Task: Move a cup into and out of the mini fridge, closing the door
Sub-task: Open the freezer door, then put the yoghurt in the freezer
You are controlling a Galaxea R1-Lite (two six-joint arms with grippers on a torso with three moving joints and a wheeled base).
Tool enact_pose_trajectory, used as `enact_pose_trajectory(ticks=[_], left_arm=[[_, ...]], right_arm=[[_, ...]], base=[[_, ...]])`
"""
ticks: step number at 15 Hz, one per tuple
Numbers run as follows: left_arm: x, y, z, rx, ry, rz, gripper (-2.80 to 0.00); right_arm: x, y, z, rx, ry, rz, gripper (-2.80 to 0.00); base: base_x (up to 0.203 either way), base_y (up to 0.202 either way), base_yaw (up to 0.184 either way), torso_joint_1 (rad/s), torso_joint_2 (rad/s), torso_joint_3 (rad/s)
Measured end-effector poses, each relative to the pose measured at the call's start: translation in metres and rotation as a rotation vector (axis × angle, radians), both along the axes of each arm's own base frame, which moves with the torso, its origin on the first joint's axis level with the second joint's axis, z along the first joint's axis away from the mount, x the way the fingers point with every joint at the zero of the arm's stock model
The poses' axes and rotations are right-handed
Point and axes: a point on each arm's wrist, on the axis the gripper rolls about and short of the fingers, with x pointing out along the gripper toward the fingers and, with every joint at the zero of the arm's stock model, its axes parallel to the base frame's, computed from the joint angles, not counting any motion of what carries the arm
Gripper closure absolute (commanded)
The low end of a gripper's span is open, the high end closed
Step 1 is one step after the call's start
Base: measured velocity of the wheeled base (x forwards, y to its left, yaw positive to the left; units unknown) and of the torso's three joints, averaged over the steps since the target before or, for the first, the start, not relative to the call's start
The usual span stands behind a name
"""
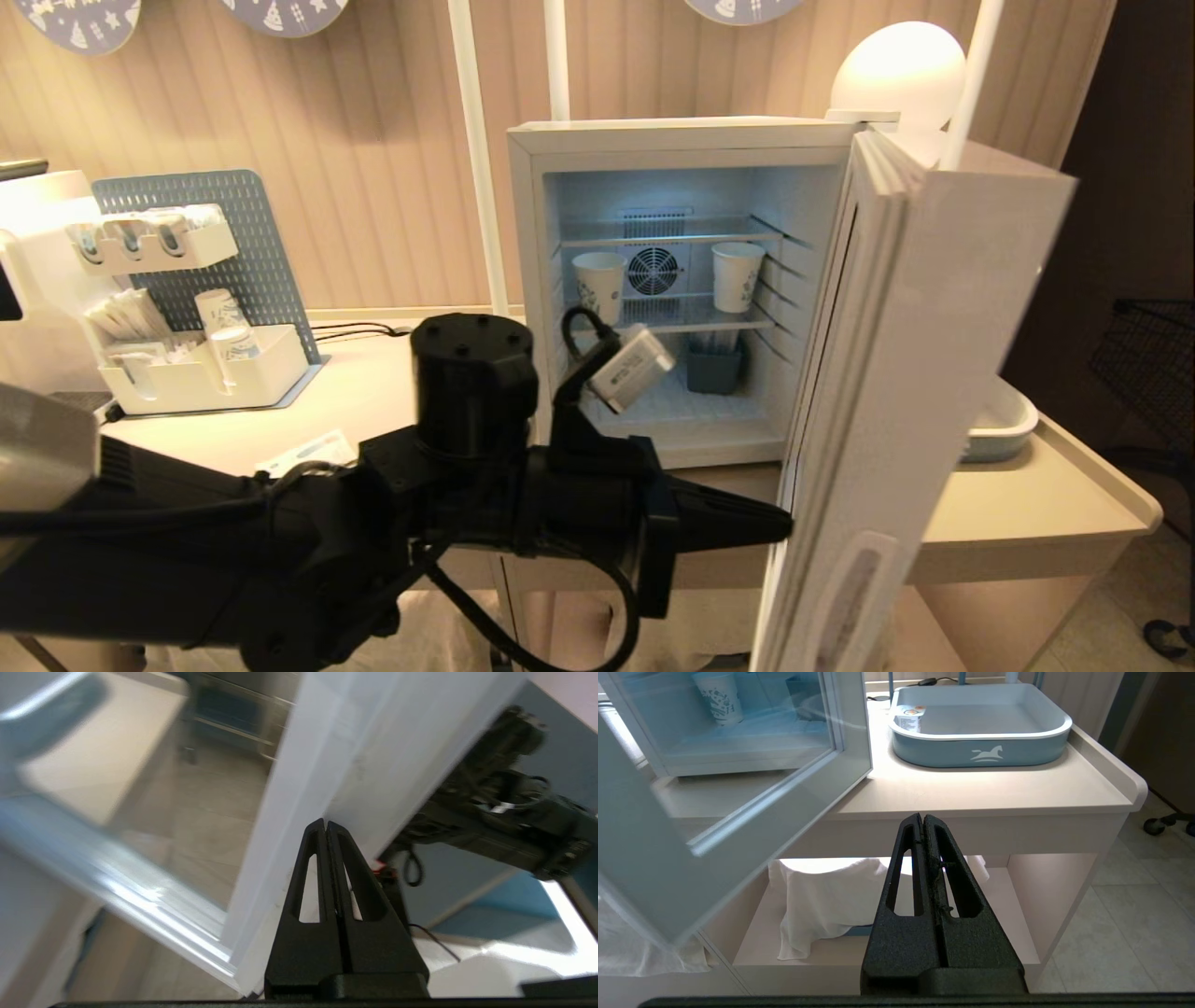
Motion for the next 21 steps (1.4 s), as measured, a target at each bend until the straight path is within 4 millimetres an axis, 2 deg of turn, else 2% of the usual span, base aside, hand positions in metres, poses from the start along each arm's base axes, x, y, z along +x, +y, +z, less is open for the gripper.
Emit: enact_pose_trajectory(ticks=[3,7,9,11,14,17,19,21], left_arm=[[-0.012,-0.038,0.004,0.020,0.011,-0.068,0.00],[-0.045,-0.086,-0.009,0.076,0.026,-0.125,0.00],[-0.055,-0.090,-0.017,0.121,0.045,-0.134,0.00],[-0.059,-0.083,-0.014,0.156,0.055,-0.102,0.00],[-0.063,-0.058,0.008,0.220,0.038,0.107,0.00],[-0.077,-0.011,0.056,0.290,-0.017,0.440,0.00],[-0.087,0.042,0.100,0.322,-0.066,0.737,0.00],[-0.099,0.124,0.141,0.329,-0.099,1.101,0.00]], right_arm=[[0.000,0.000,0.000,0.000,0.000,0.000,0.00],[0.000,0.000,0.000,0.000,0.000,-0.001,0.00],[0.000,0.000,0.000,-0.002,-0.001,-0.001,0.00],[0.000,0.000,0.000,-0.002,0.000,-0.001,0.00],[0.000,0.000,0.000,-0.002,0.001,-0.001,0.00],[0.000,0.000,0.000,-0.002,0.001,-0.001,0.00],[0.000,0.000,0.000,-0.002,0.000,0.000,0.00],[0.000,0.000,0.000,-0.002,0.000,0.000,0.00]], base=[[0.000,0.000,0.000,0.000,0.00,0.000],[0.000,0.000,0.000,0.000,0.00,0.000],[0.000,0.000,0.000,0.000,0.00,0.000],[0.000,0.000,0.000,0.000,0.00,0.000],[0.000,0.000,0.000,0.000,0.00,0.000],[0.000,0.000,0.000,0.000,0.00,0.000],[0.000,0.000,0.000,0.000,0.00,0.000],[0.000,0.000,0.000,0.000,0.00,0.000]])
